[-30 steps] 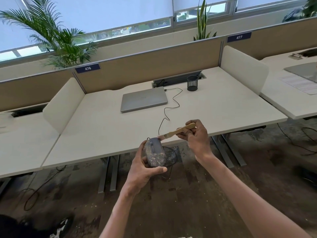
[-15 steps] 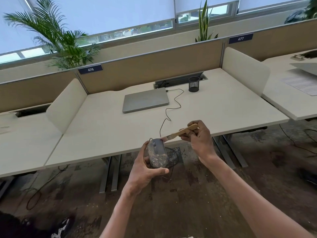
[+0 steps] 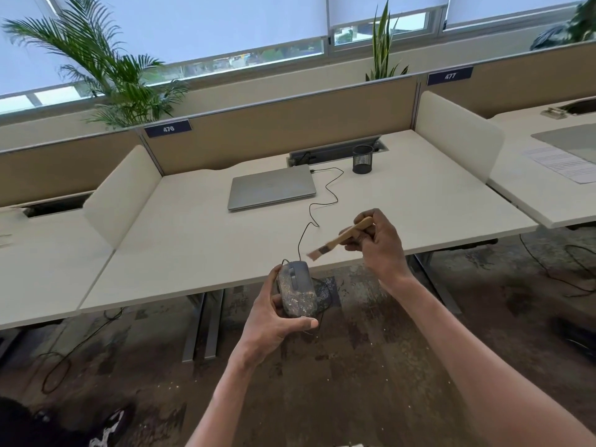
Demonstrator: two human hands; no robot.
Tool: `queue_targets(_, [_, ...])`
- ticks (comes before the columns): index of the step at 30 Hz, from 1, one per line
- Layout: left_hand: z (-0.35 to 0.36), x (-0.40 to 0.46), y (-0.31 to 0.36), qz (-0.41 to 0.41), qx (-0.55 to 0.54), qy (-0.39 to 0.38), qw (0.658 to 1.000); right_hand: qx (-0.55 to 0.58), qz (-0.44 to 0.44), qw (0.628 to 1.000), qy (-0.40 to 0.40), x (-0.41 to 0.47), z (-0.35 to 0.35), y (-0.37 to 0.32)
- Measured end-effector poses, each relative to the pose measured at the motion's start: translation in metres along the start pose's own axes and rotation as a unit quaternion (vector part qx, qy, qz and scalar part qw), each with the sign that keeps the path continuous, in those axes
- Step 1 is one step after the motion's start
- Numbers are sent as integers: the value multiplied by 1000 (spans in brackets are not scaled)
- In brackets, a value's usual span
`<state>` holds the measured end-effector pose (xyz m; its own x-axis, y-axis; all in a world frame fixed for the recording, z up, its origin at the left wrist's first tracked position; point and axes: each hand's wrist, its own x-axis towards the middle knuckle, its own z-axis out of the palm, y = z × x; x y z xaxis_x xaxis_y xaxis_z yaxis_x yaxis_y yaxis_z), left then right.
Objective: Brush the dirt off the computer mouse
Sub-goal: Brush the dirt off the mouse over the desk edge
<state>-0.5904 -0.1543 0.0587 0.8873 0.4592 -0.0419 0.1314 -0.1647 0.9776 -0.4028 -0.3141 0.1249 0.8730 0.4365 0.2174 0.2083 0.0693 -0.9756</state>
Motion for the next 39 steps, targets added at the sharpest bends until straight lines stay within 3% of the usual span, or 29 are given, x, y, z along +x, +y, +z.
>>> queue_targets(7, [1,-6,8,-9,0,-23,1000,-62,-28,991,-112,33,7,-18])
queue_targets(17, [-3,-10,7,-15,20,-35,999,-129,-22,951,-281,55,5,-33])
queue_targets(24, [0,-2,7,-18,2,-29,999,-146,-57,962,-225,52,13,-37])
queue_targets(33, [1,4,0,-31,-3,-10,999,-165,-60,960,-216,37,12,-31])
queue_targets(36, [3,7,2,-30,18,-13,999,-190,-108,963,-161,34,20,-34])
queue_targets(39, [3,10,5,-31,29,-11,999,-237,-181,942,-153,26,30,-37])
